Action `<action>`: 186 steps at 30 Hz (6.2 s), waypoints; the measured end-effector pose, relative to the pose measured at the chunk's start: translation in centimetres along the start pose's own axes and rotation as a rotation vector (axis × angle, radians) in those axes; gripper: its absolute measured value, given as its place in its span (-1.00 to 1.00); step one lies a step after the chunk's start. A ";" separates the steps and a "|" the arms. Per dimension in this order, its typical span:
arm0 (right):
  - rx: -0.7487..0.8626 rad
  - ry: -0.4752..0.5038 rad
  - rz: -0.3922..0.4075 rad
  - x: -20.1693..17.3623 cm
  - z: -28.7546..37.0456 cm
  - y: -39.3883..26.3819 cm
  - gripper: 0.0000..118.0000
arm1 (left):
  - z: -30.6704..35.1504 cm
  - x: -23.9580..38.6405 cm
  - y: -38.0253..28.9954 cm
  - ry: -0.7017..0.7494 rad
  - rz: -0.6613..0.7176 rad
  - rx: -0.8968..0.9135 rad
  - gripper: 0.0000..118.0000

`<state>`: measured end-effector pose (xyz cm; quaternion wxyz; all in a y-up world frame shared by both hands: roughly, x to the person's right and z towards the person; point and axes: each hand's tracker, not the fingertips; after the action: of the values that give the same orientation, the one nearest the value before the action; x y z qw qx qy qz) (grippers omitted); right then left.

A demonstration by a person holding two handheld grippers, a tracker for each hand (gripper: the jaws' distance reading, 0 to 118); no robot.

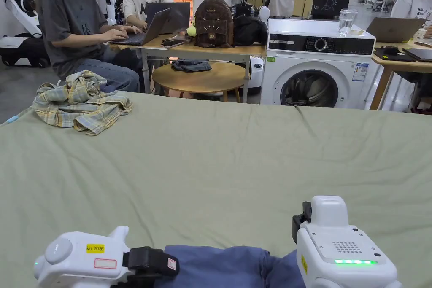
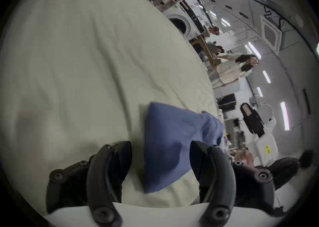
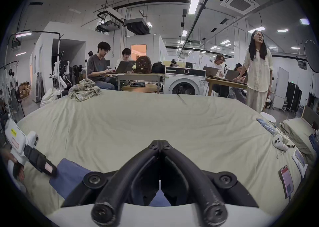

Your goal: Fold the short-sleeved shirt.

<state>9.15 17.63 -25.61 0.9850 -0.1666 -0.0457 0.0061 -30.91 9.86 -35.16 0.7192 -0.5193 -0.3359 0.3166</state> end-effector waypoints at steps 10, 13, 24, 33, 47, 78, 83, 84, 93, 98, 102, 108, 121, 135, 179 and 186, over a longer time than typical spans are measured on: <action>-0.016 -0.010 -0.006 0.5 0.5 -0.3 -1.00 | -2.5 -2.7 -0.7 -0.099 0.083 0.082 -0.83; -0.016 -0.016 -0.006 0.8 0.5 -0.2 -1.00 | -1.6 -2.8 -0.5 -0.123 0.094 0.101 -0.88; 0.002 -0.012 0.001 0.8 0.4 0.8 -1.00 | 8.1 3.8 -0.8 -0.046 -0.008 0.195 -0.91; 0.008 0.017 0.003 -0.2 0.2 0.8 -1.00 | 11.8 7.5 -0.8 0.155 -0.051 0.233 -0.91; 0.056 -0.020 -0.019 1.6 2.0 1.1 -1.00 | 2.6 20.4 -0.8 0.154 -0.198 0.119 -0.91; 0.019 -0.062 -0.027 4.2 2.9 0.2 -1.00 | -10.7 21.2 0.7 0.000 -0.210 -0.068 -0.54; 0.016 -0.064 -0.036 4.7 2.9 0.1 -1.00 | -14.1 19.7 0.1 0.040 -0.198 -0.139 -0.89; 0.015 -0.066 -0.040 4.8 2.9 0.1 -1.00 | -14.8 19.3 0.0 0.002 -0.180 -0.165 -0.89; 0.003 -0.071 -0.043 5.2 2.8 -0.4 -1.00 | -23.7 17.2 -2.0 0.120 -0.136 -0.223 -1.00; 0.000 -0.074 -0.050 5.5 2.9 -0.5 -1.00 | -23.3 17.7 -2.7 0.075 -0.160 -0.190 -1.00; 0.003 -0.081 -0.044 5.6 2.9 -0.4 -1.00 | -21.1 18.3 -2.4 0.034 -0.177 -0.184 -1.00; 0.020 -0.091 -0.039 5.5 2.1 -0.1 -1.00 | -13.3 19.6 -2.6 0.083 -0.328 0.070 -1.00; 0.095 -0.090 -0.057 3.8 1.6 1.5 -1.00 | -3.6 18.9 -7.0 0.525 -0.686 0.809 -1.00; 0.100 -0.054 -0.058 3.1 3.3 1.6 -1.00 | -1.9 18.0 -9.1 0.687 -0.736 1.073 -1.00; -0.474 0.055 -0.010 0.9 -3.2 -5.8 -1.00 | -9.3 3.2 0.5 -0.325 0.040 -0.137 0.32; -0.470 0.053 -0.014 0.9 -3.1 -5.8 -1.00 | -12.2 5.2 -0.5 -0.153 -0.059 -0.104 -0.58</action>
<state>10.34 11.17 -26.52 0.9199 -0.3911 -0.0214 -0.0160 -17.99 7.40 -36.69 0.6725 -0.5201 -0.4212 0.3160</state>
